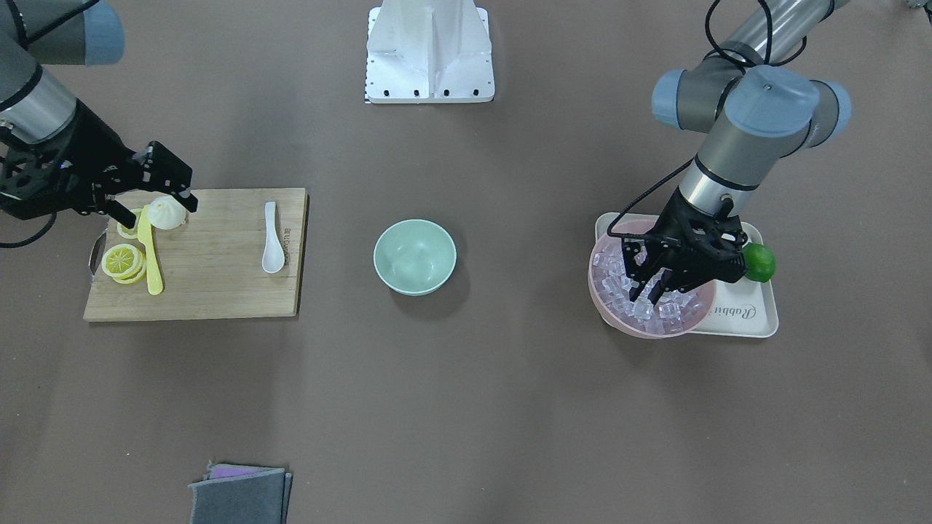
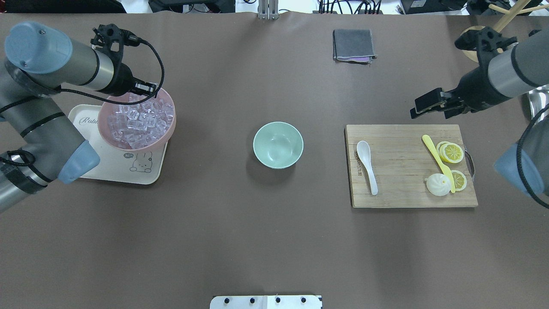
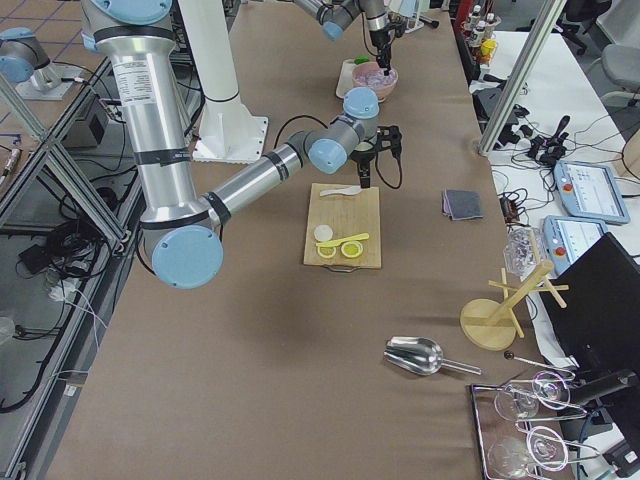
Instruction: Put spoon and ice into bowl
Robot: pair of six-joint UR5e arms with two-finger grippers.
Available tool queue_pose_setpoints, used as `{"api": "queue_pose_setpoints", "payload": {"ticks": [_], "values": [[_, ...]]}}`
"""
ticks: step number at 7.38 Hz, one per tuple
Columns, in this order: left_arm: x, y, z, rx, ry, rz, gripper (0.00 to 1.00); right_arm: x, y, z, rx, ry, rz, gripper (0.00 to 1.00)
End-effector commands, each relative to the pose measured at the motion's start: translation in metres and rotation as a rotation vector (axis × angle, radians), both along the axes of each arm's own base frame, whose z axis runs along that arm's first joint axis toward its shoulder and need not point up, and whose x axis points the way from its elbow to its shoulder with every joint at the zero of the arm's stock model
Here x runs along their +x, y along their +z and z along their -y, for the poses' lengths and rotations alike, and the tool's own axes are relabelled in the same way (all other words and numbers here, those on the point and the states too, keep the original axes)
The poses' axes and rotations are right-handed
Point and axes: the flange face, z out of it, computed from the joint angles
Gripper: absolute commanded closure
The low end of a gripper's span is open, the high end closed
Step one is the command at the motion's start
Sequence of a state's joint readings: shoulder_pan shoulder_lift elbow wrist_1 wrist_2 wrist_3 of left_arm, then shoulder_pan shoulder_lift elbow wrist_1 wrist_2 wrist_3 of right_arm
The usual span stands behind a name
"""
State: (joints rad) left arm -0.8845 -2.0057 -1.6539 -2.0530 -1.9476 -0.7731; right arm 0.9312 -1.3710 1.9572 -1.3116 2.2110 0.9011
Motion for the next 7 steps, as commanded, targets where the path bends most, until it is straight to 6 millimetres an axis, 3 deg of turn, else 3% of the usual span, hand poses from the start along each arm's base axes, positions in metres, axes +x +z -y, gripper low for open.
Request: {"api": "queue_pose_setpoints", "payload": {"ticks": [1,2,5,6,7], "values": [[0.004,-0.066,0.013,-0.031,-0.072,-0.12,1.0,-0.057,0.0,-0.024,-0.014,0.007,-0.045,0.0],[0.028,-0.095,0.003,-0.053,-0.065,-0.176,1.0,-0.077,0.001,-0.038,-0.038,0.011,-0.055,0.0],[0.142,-0.153,-0.059,-0.093,-0.083,-0.254,1.0,-0.112,0.011,-0.057,-0.056,0.01,-0.1,0.05],[0.173,-0.162,-0.076,-0.071,-0.085,-0.261,1.0,-0.116,0.016,-0.058,-0.043,0.021,-0.119,0.09],[0.203,-0.153,-0.089,-0.075,-0.091,-0.283,1.0,-0.126,0.024,-0.059,-0.051,0.011,-0.136,0.17]]}}
